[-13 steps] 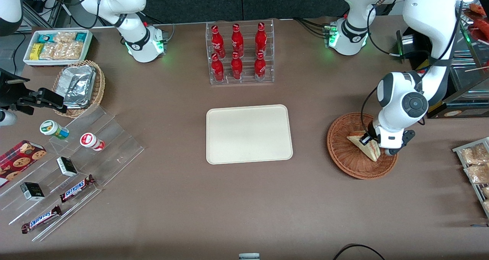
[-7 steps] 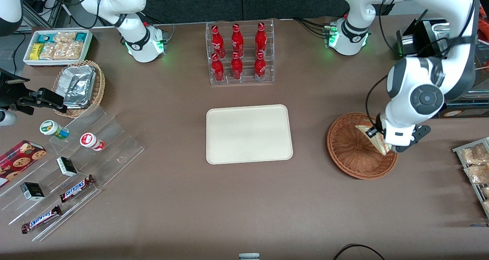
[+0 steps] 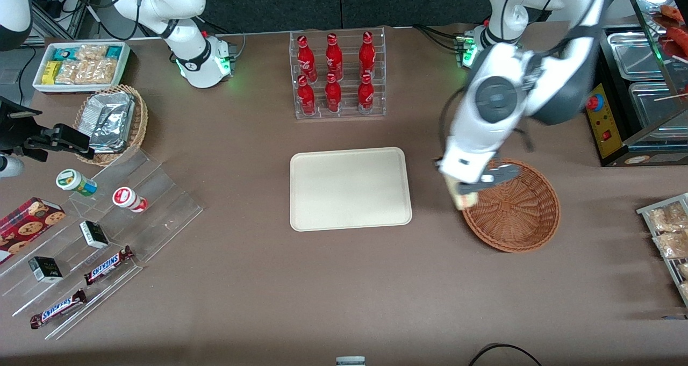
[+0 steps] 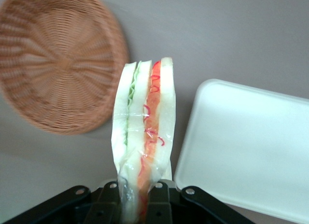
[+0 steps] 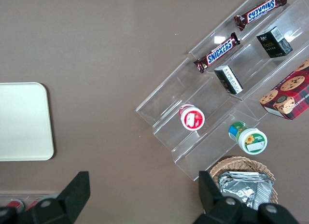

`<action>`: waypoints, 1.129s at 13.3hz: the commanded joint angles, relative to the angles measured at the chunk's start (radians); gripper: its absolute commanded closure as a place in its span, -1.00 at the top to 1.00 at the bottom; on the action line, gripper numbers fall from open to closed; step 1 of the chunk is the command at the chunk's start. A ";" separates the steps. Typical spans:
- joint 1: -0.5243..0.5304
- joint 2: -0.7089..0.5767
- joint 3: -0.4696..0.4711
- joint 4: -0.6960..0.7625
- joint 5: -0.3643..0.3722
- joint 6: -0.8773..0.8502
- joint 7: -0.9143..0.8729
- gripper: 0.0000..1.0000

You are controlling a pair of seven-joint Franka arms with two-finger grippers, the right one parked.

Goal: Place sandwich from basket to tray
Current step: 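Lift the sandwich and carry it with the left gripper to the tray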

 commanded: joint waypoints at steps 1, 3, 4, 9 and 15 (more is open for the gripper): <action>-0.110 0.168 0.012 0.139 -0.010 0.030 -0.004 -1.00; -0.196 0.250 0.012 0.156 -0.005 0.127 -0.016 -1.00; -0.218 0.277 0.012 0.156 -0.002 0.183 -0.016 -1.00; -0.325 0.381 0.015 0.183 0.043 0.306 -0.027 -1.00; -0.362 0.438 0.019 0.191 0.050 0.347 -0.087 -1.00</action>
